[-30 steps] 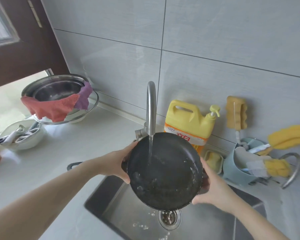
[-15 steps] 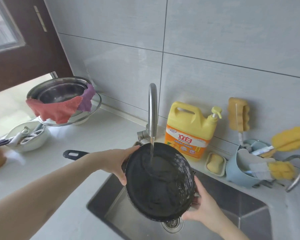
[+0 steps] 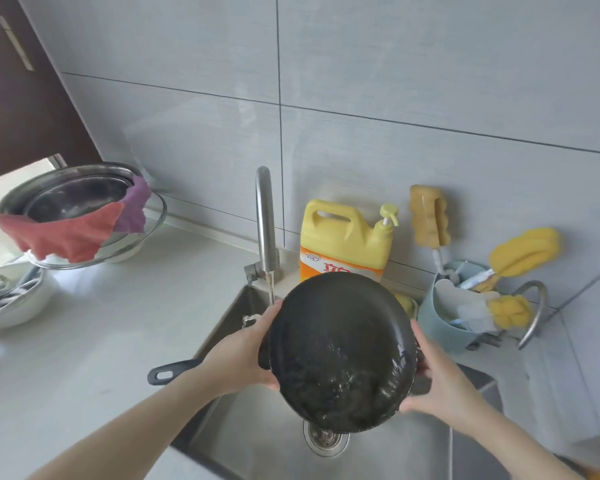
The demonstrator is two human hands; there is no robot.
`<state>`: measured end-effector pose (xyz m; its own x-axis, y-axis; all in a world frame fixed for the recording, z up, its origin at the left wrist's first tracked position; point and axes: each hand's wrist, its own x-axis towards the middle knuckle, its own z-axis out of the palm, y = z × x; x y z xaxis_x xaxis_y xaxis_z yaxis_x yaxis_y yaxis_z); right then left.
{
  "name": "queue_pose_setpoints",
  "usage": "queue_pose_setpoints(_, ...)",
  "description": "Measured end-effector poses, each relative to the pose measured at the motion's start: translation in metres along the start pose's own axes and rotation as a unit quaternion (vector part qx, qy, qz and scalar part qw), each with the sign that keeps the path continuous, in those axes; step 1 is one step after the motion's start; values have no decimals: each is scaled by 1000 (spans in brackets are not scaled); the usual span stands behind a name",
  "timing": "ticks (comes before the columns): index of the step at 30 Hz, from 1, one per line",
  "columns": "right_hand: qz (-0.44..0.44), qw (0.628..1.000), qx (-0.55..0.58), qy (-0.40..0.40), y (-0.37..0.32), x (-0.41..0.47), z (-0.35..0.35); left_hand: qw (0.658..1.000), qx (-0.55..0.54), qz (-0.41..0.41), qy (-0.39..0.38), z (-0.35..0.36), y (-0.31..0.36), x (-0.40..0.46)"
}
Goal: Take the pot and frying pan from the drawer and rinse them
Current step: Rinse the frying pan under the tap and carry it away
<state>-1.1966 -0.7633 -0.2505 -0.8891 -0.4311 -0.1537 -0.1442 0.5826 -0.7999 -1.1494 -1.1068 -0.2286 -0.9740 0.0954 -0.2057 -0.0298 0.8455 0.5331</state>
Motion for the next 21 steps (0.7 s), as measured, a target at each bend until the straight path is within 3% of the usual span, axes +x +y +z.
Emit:
queue_pose_setpoints(6,-41,991,-99,83,-4,-8,-17,981,49,100,161,2,9,-6)
queue_pose_setpoints(12,-161,937,-178,253,-20,-9,-24,902,145,192,358,-12,18,-7)
queue_pose_setpoints(18,-301,833,-242,396,-59,-14,-46,809,186,293,475,-39,29,-11)
queue_pose_setpoints(21,-300,826,-220,423,-83,-21,-58,764,197,323,522,-55,41,-15)
